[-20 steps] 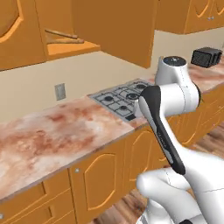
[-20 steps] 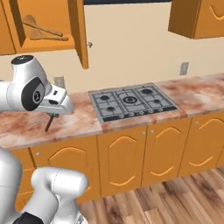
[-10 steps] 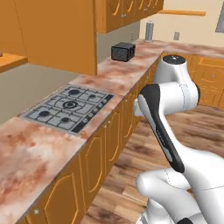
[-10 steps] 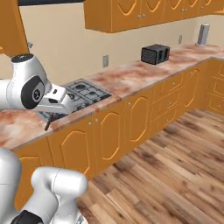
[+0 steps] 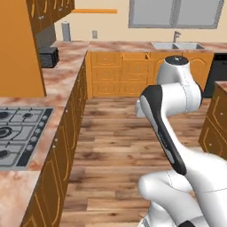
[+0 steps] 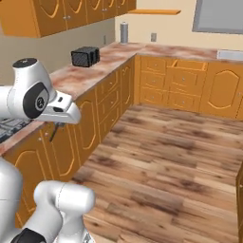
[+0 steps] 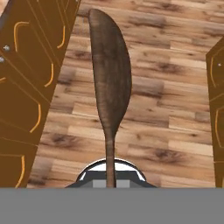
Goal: Organize the utensils by type. Pick up the wooden spoons from the counter and place them in the open cabinet. Then pick up the metallic utensils from the counter and place them in the open drawer.
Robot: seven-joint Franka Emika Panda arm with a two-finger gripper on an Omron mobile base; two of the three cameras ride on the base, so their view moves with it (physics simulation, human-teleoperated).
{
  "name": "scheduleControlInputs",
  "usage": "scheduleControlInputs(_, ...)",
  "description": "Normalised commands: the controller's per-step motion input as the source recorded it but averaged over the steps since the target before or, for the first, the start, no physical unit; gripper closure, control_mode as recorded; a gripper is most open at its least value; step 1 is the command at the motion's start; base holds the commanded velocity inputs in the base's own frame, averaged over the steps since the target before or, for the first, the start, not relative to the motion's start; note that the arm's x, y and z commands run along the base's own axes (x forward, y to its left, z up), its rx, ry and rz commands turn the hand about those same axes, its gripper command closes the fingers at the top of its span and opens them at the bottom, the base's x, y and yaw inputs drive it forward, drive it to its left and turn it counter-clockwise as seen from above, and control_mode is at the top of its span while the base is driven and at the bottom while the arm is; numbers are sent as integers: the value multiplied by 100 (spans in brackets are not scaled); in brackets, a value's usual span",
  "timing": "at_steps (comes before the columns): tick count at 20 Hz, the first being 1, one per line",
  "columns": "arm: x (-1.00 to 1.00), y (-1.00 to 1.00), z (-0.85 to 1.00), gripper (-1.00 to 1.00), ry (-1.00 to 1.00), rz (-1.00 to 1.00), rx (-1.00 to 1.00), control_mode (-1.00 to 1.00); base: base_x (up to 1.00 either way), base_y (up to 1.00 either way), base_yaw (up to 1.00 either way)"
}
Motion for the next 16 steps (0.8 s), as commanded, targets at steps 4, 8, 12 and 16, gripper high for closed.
scheduleControlInputs(4, 0, 0, 0, 100, 0, 0, 0, 100, -19, -27, -19)
scheduleControlInputs(8, 0, 0, 0, 100, 0, 0, 0, 100, 50, -75, -7)
scheduleControlInputs(12, 0, 0, 0, 100, 0, 0, 0, 100, 100, -100, -13)
scheduleControlInputs(16, 0, 0, 0, 100, 0, 0, 0, 100, 100, -63, -28)
